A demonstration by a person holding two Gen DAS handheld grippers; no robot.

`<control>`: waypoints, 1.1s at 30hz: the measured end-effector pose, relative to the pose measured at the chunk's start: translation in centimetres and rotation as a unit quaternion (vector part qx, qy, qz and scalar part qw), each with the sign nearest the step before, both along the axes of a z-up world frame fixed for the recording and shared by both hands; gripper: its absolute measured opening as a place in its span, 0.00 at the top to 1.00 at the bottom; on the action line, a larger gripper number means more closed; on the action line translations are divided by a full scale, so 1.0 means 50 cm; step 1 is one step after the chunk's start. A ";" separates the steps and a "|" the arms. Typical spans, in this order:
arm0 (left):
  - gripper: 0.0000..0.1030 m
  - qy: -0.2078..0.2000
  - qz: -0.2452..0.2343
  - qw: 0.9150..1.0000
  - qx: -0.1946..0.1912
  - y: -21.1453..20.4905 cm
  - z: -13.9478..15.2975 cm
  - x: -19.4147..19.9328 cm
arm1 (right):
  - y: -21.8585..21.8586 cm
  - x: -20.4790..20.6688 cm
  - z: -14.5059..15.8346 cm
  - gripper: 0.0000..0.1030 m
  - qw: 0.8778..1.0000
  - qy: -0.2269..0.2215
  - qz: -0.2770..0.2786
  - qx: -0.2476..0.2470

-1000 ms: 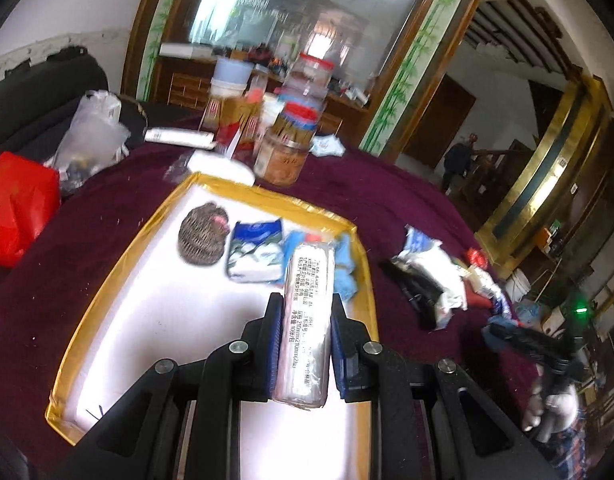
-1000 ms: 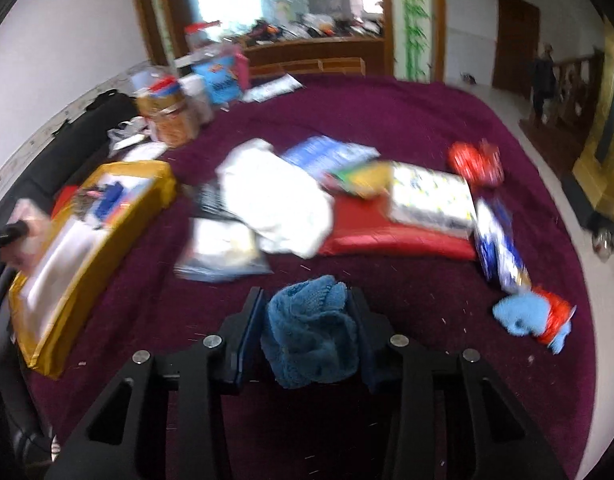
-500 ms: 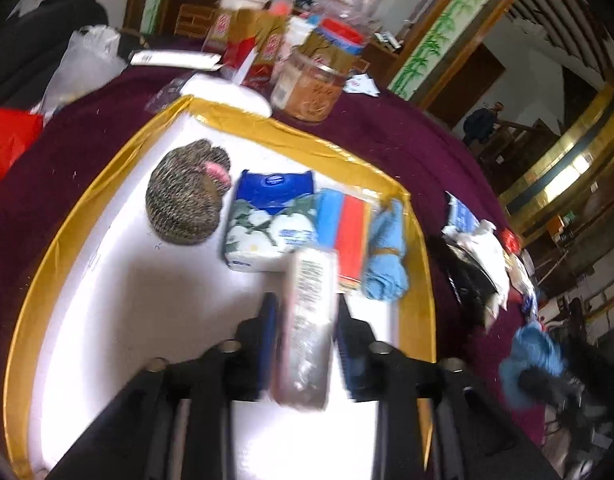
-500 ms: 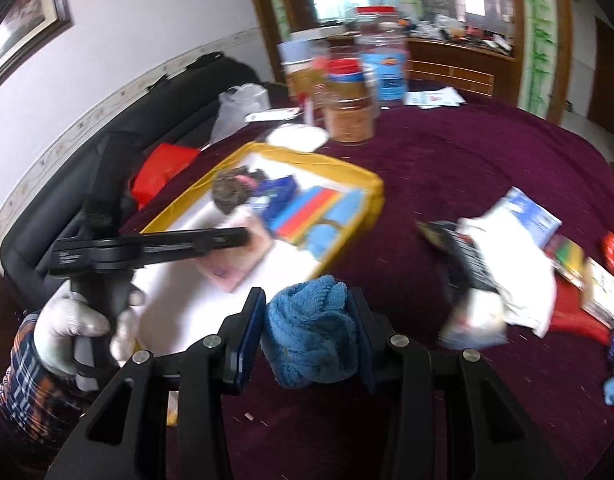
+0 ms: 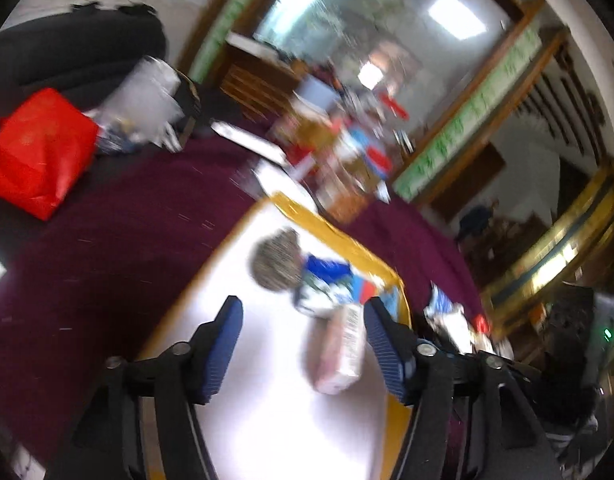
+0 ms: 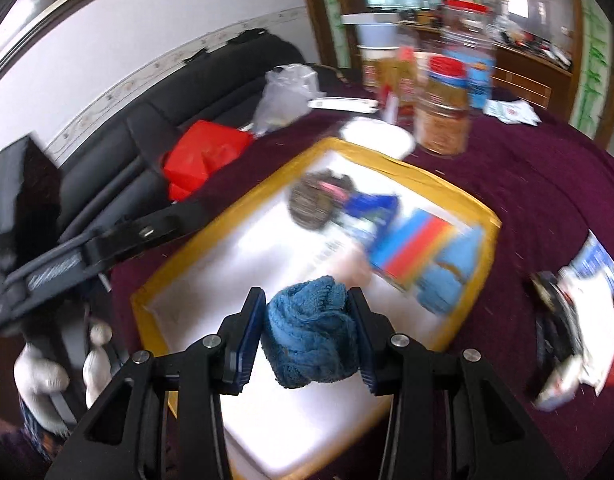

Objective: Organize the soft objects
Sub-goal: 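Place the roll package in the tray with the left tool while right tool lifts cloth, then lower the blue fuzzy cloth into the tray and open the right tool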

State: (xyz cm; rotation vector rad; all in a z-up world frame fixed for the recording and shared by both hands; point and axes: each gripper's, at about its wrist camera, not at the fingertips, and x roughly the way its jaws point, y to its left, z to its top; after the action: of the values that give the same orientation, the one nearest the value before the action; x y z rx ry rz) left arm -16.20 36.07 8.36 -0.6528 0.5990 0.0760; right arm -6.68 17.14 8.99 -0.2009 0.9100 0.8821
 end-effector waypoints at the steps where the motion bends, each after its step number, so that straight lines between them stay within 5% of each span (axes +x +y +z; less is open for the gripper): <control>1: 0.31 -0.005 0.012 1.000 -0.002 0.012 0.000 -0.016 | 0.027 0.003 -0.001 0.60 1.000 0.001 0.007 -0.006; 9: 0.30 0.000 0.041 0.999 -0.024 0.063 -0.026 -0.085 | 0.196 0.062 -0.072 0.60 0.997 0.015 0.014 -0.080; 14: 0.30 0.002 0.042 0.999 -0.027 0.068 -0.041 -0.101 | 0.223 0.090 -0.108 0.57 0.994 0.010 -0.006 -0.105; 18: 0.29 -0.001 0.035 0.999 -0.031 0.068 -0.047 -0.103 | 0.196 0.091 -0.077 0.52 0.997 -0.007 -0.024 -0.074; 21: 0.29 -0.004 0.032 0.999 -0.034 0.068 -0.050 -0.106 | 0.144 0.084 -0.025 0.32 0.999 -0.011 -0.039 -0.025; 25: 0.29 -0.005 0.039 0.998 -0.041 0.081 -0.063 -0.114 | 0.050 0.072 0.017 0.30 0.997 -0.034 -0.067 -0.011; 26: 0.29 -0.004 0.040 0.998 -0.043 0.084 -0.066 -0.114 | 0.041 0.072 0.016 0.32 0.997 -0.032 -0.068 -0.014; 28: 0.29 -0.001 0.040 0.998 -0.046 0.085 -0.071 -0.113 | 0.027 0.066 -0.005 0.67 0.995 -0.032 -0.075 -0.051; 33: 0.29 0.008 0.031 0.998 -0.048 0.073 -0.077 -0.106 | 0.055 0.048 -0.078 0.84 0.989 -0.030 -0.072 -0.125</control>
State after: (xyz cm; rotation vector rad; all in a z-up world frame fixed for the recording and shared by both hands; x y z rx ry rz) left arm -21.48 39.71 4.52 -0.7652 0.6005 0.1108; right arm -4.27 19.90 5.07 -0.3716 0.9658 0.6248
